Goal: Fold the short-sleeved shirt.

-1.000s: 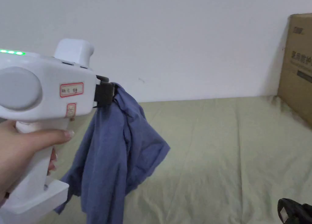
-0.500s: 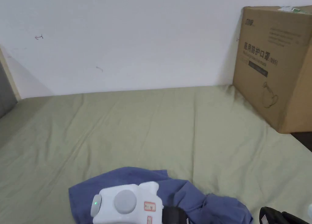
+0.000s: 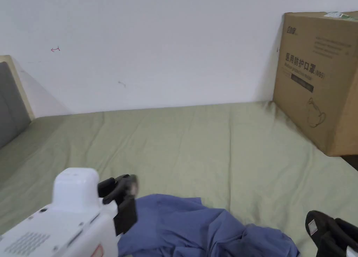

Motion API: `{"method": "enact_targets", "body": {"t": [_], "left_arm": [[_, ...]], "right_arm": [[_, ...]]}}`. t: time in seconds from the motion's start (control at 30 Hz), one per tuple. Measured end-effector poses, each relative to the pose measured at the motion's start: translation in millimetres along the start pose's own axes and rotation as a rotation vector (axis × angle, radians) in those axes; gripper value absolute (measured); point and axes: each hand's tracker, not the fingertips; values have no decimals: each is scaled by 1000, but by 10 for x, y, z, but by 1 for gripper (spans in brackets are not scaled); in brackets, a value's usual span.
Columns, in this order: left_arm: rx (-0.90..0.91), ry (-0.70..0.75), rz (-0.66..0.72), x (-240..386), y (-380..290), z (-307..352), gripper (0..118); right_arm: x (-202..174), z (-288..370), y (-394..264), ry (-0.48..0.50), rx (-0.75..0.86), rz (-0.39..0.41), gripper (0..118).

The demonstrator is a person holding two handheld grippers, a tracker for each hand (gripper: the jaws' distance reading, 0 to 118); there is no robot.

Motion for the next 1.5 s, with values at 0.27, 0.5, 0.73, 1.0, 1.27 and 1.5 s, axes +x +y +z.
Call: {"method": "enact_targets", "body": {"t": [0.27,0.5,0.73,1.0,1.27,1.5], "left_arm": [[204,280,134,-135,-369,864,0],[166,291,182,-231,-388,898,0],[-516,16,263,-419,-305,-90,0],[-885,-20,393,-492,-1437,-1273,110],[-943,84,170,-138,-1981,-1682,110],[-673,-27,22,71,-1556,-1286,4]], "right_arm": [[-304,335,2,-59,272,43,0],[-360,281,14,-50,227,29,0],[-327,168,-48,-21,118,17,0],[-301,15,-193,16,2,72,0],[-249,-295,-254,17,-113,12,0],[-322,-727,-249,14,-183,75,0]]}}
